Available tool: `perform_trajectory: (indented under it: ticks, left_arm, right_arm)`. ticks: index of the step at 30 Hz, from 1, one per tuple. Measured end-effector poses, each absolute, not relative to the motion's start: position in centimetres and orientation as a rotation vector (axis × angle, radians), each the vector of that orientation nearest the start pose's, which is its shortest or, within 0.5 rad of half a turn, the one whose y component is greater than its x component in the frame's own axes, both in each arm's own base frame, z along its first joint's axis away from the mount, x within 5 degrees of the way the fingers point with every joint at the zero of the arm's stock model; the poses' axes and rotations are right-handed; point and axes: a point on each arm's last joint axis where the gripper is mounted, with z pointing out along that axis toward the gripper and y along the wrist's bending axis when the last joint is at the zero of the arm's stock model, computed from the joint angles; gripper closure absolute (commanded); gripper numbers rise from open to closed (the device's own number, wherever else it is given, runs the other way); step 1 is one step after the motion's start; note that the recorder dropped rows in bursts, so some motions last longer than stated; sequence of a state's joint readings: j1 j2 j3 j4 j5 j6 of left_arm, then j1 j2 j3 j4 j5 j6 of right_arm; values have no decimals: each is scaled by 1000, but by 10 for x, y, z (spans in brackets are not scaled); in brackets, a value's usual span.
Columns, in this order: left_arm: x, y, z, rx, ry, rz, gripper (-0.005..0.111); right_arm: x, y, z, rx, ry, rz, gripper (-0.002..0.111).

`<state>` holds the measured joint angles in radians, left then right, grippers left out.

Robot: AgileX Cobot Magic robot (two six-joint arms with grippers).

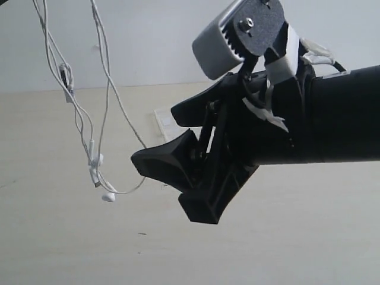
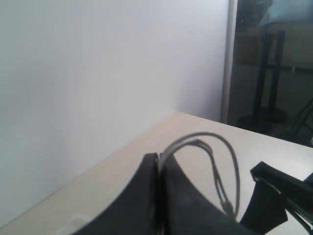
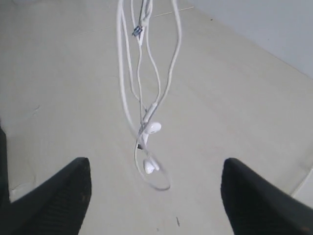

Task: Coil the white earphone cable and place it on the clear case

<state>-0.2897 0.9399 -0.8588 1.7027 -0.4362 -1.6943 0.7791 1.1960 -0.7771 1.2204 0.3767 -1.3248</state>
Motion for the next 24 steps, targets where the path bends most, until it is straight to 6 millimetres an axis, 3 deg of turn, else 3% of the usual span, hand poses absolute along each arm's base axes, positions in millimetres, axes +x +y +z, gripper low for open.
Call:
perform_trajectory:
  ticks: [8, 15, 20, 24]
  left_arm:
    - [179, -93, 393, 579, 1544, -553, 107]
    - [179, -93, 393, 580, 1544, -550, 107]
    - [179, -93, 393, 582, 1544, -552, 107]
    - [179, -93, 393, 585, 1544, -555, 107]
  right_arm:
    - [151, 201, 301, -1180, 1764, 808, 26]
    - [161, 198, 303, -1117, 1744, 704, 26]
    - [173, 202, 309, -980, 1770, 700, 26]
    - [176, 203, 313, -821, 1829, 793, 37]
